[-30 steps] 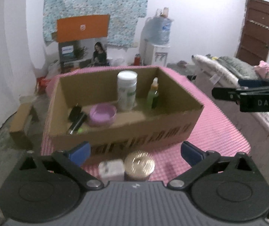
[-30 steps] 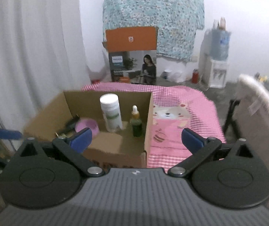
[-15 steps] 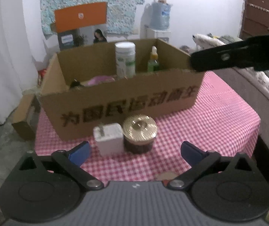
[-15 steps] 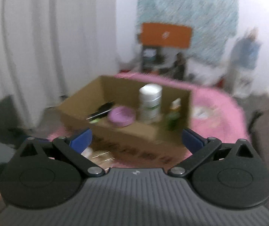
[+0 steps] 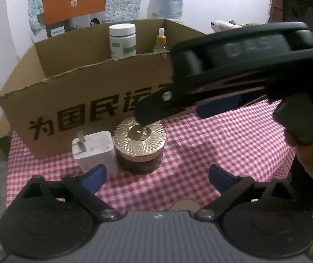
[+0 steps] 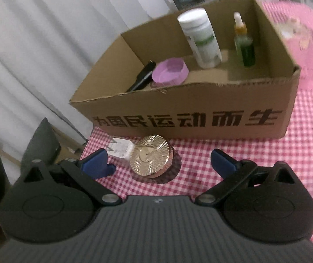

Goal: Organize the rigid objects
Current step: 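Move the right gripper back to the gold-lidded round jar, then close the right gripper on the gold-lidded jar, then lift the gold jar with the right gripper and carry it into the box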

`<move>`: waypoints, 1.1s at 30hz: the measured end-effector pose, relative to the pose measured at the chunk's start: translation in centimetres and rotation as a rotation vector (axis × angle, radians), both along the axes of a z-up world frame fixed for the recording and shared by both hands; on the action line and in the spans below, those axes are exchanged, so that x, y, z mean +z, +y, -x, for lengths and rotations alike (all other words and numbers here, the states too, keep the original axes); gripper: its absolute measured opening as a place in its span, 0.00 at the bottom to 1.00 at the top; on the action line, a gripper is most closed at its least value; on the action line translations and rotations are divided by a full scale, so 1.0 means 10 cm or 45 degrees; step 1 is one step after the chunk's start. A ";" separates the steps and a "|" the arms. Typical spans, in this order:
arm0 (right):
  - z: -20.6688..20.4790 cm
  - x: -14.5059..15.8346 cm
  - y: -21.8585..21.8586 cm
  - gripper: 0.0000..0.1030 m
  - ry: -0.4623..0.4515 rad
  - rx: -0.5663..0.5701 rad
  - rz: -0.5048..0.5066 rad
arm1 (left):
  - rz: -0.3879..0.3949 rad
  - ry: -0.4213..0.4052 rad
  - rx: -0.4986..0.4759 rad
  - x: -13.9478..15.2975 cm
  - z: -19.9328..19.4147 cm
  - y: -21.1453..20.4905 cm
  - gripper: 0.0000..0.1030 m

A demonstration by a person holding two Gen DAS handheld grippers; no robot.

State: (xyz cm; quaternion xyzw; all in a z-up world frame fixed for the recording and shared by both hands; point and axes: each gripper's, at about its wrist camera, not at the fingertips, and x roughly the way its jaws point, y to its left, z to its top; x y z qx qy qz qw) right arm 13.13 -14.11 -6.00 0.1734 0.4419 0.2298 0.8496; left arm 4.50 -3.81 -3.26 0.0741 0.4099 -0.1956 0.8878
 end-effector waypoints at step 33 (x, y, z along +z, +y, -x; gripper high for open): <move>-0.08 -0.21 -0.41 0.51 0.126 -0.037 -0.104 | 0.028 -0.035 -0.085 0.00 -0.09 -0.21 0.85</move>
